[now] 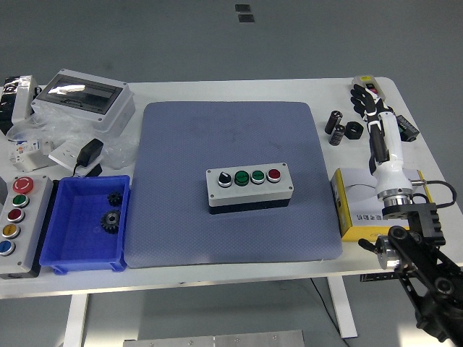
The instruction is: Pick up the button,place it on the desk,press the button,press the button
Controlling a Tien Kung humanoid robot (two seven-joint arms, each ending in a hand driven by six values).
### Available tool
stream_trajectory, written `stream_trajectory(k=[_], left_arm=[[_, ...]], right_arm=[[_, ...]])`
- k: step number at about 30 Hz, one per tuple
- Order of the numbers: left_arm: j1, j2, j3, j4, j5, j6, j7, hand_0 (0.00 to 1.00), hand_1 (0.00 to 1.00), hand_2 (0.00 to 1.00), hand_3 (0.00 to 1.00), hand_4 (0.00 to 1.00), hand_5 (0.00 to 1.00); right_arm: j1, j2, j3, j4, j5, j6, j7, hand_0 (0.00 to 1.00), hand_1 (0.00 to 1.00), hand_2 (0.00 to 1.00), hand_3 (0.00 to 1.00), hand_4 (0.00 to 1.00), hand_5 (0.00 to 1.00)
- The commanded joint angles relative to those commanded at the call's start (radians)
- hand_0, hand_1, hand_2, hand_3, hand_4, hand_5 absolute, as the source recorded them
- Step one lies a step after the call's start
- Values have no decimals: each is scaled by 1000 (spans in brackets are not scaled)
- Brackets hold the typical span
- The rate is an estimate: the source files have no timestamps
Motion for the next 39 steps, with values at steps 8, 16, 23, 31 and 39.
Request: stream_trajectory(k=[8,16,23,31,39], left_arm=[[-6,6,-3,0,12,-2,0,615,514,526,595,612,204],[-4,13,-6,0,20,-4,-2,615,514,527,596,614,204],[6,8,-5,0,16,-3,-4,615,515,527,598,614,205],[4,10,-6,0,14,-1,-8,615,515,527,598,615,204],[3,9,-6,0,16,-1,-6,615,514,527,598,615,205]], right_arm=[[6,-7,-20,-1,66,36,1,879,840,830,813,998,998],[1,-9,-16,0,76,38,3,847,797,796,798,998,998],[-15,-6,8,17,76,37,5,838,791,788,795,998,998],[-21,-6,24,30,71,33,3,837,788,787,791,998,998],[-22,-4,31,35,66,27,-1,836,788,786,787,998,998]])
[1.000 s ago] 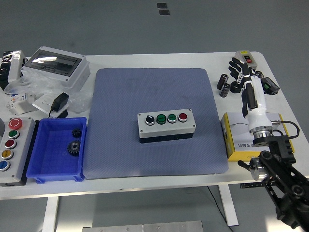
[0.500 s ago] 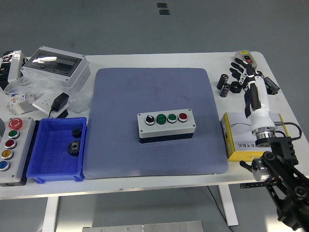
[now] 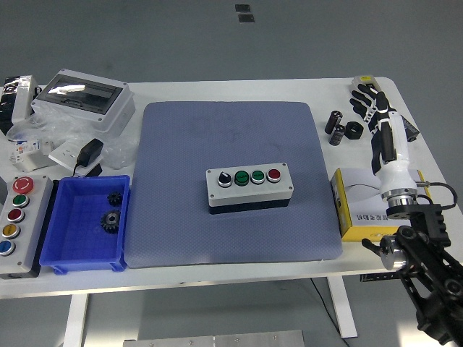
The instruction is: Pick up the button,place it on the desk,press the button,press the button
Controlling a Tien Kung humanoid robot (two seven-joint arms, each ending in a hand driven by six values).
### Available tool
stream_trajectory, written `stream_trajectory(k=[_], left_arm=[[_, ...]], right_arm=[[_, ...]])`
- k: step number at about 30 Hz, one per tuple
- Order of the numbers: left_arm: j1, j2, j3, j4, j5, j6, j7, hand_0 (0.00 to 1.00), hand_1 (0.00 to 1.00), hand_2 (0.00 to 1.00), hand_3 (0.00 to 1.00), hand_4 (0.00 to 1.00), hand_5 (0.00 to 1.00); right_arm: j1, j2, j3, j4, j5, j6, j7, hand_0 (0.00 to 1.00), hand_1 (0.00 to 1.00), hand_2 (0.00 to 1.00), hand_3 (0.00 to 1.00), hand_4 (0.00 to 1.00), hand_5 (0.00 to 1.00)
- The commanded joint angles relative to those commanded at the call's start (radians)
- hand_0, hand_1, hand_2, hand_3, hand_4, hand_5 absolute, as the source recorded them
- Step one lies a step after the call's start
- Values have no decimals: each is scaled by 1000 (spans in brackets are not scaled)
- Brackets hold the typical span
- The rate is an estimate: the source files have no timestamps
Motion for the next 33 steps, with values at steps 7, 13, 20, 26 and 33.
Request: stream_trajectory(k=[7,13,20,26,33], left_arm=[[-3,0,4,0,-5,-1,-1,615,516,527,599,617,208],[-4,-1,5,0,-7,-1,-1,615,516,528,599,617,208],[-4,-1,3,0,-6,0,-1,615,517,527,599,618,210],[-6,-2,7,0,-9,0,-2,614,517,527,599,618,211],[-8,-1,9,0,-12,0,-1,614,517,527,599,618,212]], right_arm=[[-1,2,3,0,-3,-3,-1,835,788,786,784,992,998],[-2,2,9,0,-6,-6,-1,832,788,785,784,991,998],[-4,3,12,0,-9,-11,-2,832,788,784,780,979,998],[-5,3,15,0,-13,-14,-3,830,786,784,778,977,998],[-5,5,17,-1,-18,-17,-4,829,787,785,778,977,998]])
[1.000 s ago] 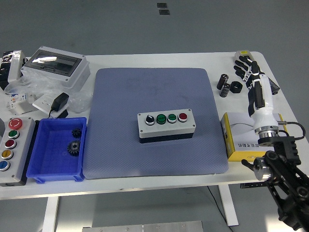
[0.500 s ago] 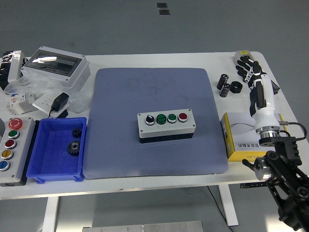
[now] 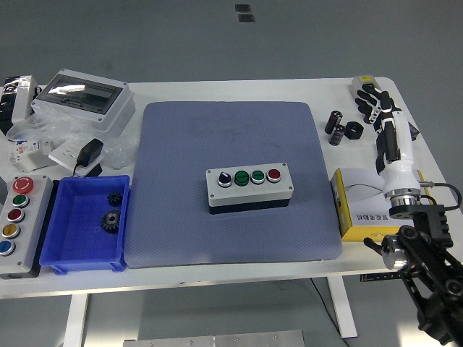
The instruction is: Pick up the button,place it on the desk,press the button,press the button
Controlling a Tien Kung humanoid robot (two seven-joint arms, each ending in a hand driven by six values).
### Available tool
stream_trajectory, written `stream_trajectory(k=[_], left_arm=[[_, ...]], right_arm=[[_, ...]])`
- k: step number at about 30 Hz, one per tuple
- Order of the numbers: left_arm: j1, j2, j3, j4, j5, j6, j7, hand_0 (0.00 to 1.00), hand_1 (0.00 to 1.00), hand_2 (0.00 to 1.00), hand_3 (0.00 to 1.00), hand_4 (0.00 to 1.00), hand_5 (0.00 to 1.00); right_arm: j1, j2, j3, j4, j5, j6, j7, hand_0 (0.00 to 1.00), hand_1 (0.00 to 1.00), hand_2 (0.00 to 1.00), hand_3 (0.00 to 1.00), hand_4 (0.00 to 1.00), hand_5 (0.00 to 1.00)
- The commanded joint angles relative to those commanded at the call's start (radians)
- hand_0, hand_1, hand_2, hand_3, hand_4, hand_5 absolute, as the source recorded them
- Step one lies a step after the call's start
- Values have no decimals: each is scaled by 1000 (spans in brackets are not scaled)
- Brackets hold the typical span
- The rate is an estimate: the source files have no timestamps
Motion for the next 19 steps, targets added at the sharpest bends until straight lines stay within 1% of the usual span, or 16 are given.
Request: stream_trajectory(k=[19], left_arm=[[-1,-2,-1,0,-2,0,0,615,517,527,600,619,213]], right_arm=[[-1,-1,9,2,-5,-3,2,826,785,782,777,966,998]])
